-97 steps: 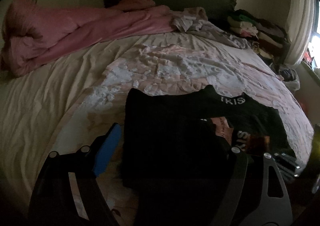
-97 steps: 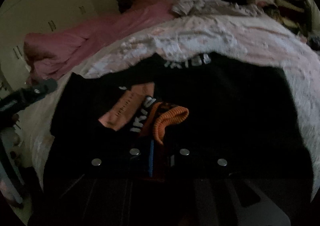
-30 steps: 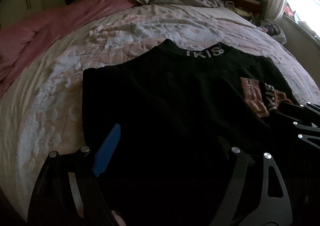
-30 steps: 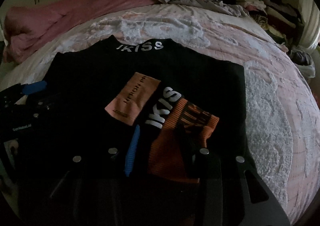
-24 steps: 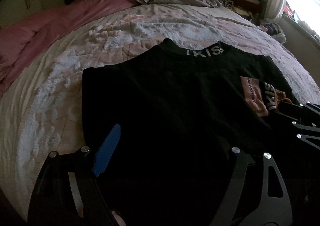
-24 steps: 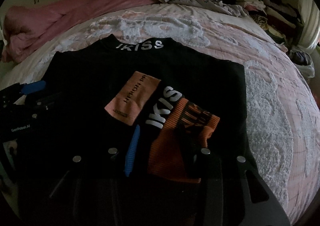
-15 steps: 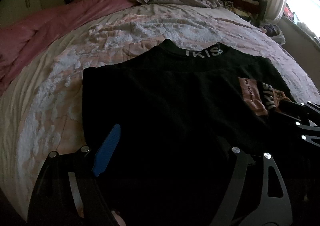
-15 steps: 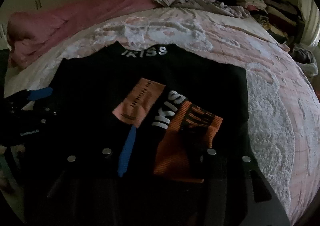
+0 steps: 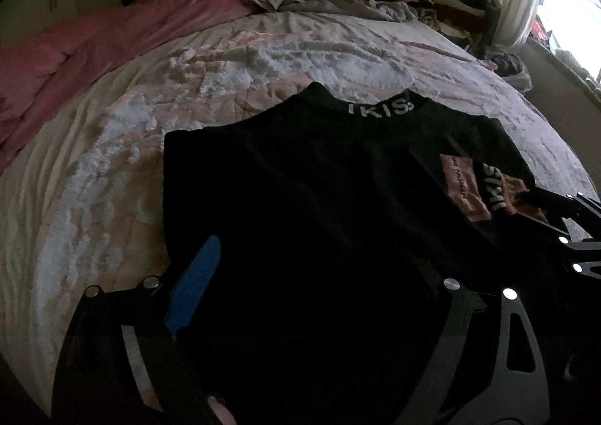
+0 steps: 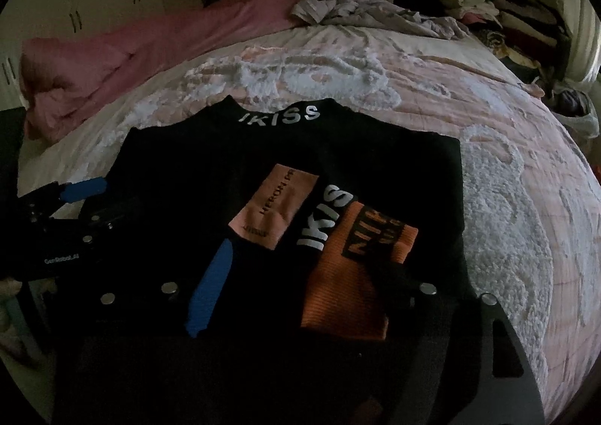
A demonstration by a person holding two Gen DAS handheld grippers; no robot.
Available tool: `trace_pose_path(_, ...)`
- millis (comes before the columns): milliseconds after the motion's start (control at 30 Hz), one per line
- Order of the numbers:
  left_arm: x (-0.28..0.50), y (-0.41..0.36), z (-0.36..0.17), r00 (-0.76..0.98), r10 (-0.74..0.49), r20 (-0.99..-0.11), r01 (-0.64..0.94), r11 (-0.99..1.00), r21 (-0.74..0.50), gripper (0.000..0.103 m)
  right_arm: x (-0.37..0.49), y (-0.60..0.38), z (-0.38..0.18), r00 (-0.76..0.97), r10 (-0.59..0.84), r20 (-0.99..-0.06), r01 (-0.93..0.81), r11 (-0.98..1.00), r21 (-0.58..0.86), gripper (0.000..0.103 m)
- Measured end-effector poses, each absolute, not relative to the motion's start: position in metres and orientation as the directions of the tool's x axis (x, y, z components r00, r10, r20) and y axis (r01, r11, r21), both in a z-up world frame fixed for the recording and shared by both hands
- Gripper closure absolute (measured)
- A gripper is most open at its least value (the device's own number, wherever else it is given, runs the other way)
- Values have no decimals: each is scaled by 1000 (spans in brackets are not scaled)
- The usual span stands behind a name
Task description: Fold small clothes
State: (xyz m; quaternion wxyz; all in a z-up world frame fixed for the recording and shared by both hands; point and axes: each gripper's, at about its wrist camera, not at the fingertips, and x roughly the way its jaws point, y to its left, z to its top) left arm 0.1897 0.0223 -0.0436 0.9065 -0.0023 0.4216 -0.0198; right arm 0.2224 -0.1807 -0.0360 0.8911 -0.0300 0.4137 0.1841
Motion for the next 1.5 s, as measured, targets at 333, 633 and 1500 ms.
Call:
trace_pose_path(333, 186, 26, -33, 660, -9, -751, 15, 1000, 1, 10, 221, -190, -25, 625, 297, -722, -316, 942, 114, 9)
trace_pose_path(633, 180, 31, -23, 669, -20, -743, 8, 1000, -19, 10, 212, -194, -10, 649, 309, -696, -315, 941, 124, 6)
trace_pose_path(1500, 131, 54, 19, 719, -14, -695, -11, 999, -32, 10, 148, -213, 44, 718, 350, -602, -311, 935, 172, 5)
